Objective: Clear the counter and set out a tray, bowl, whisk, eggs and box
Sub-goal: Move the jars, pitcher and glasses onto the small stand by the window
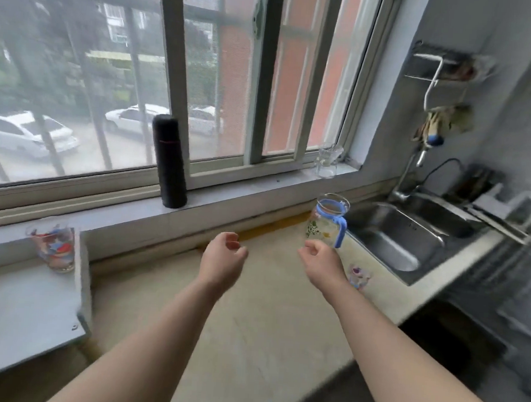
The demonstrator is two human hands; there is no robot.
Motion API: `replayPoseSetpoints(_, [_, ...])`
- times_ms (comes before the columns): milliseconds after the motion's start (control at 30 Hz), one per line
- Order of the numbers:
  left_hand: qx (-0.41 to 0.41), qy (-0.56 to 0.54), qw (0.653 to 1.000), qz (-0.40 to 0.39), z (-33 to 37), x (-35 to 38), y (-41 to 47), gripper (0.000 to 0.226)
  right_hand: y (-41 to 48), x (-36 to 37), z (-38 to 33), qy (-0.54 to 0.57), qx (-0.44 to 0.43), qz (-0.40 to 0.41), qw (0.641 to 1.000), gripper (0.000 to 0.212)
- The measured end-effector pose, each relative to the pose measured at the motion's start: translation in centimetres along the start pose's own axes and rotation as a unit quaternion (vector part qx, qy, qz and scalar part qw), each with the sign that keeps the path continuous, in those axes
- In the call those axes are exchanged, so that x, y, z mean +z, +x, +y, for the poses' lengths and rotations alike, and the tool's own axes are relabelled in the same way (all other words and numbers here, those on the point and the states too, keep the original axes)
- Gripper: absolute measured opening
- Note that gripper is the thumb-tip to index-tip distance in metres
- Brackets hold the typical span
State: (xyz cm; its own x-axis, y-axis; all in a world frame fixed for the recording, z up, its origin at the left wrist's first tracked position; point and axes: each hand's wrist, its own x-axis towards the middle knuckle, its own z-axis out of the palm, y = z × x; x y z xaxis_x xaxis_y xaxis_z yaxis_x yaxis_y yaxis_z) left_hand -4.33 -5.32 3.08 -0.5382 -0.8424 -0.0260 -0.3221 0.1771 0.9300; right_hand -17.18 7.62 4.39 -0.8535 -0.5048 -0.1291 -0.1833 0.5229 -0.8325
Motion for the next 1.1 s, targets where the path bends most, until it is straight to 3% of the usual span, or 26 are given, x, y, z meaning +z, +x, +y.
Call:
replayPoseSetpoints(200, [-0.040, -0.040, 0.997, -0.045, 1.5, 9.0, -1.0, 0.043, 2.5, -7.1, 5.7, -0.023, 0.027, 0.024, 0.999, 0.045])
replayPoseSetpoints(467, [-0.095, -0.053, 0.990, -0.086, 1.4, 16.6, -0.8, 0.042, 5.4, -11.0, 10.7, 0.003, 0.094, 0.007, 0.996, 0.038])
replayPoseSetpoints(667, [-0.120, -0.041, 0.985, -0.116, 1.2, 20.4, 2.2, 0.043, 9.6, -10.8, 13.9, -0.062, 0.084, 0.024, 0.994, 0.059])
replayPoseSetpoints(1100, [-0.119, -0.027, 0.974, -0.192, 1.6, 28.3, 10.8, 0.053, 17.3, -8.0, 17.7, -0.088, 0.165, -0.049, 0.981, 0.092])
